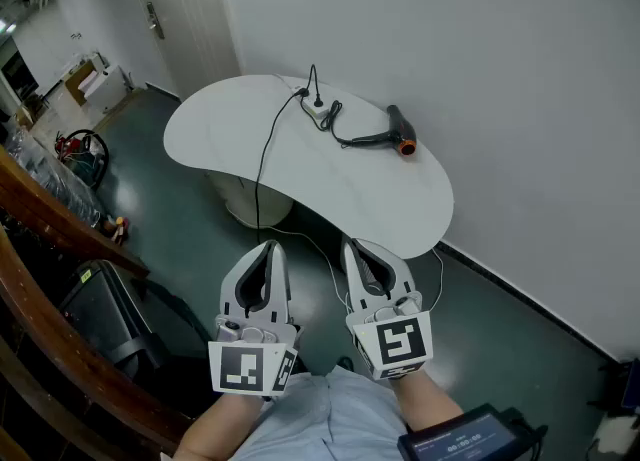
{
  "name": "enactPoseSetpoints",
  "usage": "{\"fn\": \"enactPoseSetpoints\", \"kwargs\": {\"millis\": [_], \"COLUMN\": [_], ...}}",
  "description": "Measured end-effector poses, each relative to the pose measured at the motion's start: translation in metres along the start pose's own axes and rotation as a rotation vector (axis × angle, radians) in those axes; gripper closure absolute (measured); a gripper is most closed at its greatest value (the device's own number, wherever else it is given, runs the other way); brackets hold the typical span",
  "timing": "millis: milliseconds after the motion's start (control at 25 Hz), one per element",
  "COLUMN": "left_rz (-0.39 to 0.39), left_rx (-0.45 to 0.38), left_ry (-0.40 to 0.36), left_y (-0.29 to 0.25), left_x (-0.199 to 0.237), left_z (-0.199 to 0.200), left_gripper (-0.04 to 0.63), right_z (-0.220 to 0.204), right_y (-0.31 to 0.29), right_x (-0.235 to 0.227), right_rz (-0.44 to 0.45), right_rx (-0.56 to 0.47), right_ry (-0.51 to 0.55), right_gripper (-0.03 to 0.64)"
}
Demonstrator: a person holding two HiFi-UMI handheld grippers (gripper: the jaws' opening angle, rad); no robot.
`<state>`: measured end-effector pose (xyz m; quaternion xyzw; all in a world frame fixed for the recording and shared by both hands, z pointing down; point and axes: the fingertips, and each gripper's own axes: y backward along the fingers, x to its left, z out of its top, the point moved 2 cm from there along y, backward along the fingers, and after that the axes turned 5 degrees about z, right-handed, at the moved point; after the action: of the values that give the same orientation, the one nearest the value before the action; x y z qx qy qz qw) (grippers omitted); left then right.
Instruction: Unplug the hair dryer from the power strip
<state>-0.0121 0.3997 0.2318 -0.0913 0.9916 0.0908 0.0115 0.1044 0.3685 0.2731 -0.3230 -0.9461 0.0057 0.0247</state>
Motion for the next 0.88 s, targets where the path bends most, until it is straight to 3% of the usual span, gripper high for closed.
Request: {"fn": "enactPoseSetpoints", "kwargs": {"millis": [280,560,880], "left_rz": [0.005,0.058,0.069], "left_rx": [0.001,0.010,0.030], "left_ry": [0.002,-0.002,0.012], "left_y": [-0.005,-0.009,-0.032], "left_x": [-0.007,-0.003,0.010], "left_z": [0.001,-0.001,-0.018], "left_gripper": [0.597,0.597,0.597], "right_z": [-0.005,-0.020,-0.035], "right_y": [0.005,0.013,-0.015], "right_x": [-0.010,-0.023,-0.037], "right_rz": [0.018,0.039,0.031], "right_rx": [-0.026,0.000,0.033], "right_ry": [0.011,-0.052,-0.070], "right_gripper": [0.617,0.615,0.615]}}
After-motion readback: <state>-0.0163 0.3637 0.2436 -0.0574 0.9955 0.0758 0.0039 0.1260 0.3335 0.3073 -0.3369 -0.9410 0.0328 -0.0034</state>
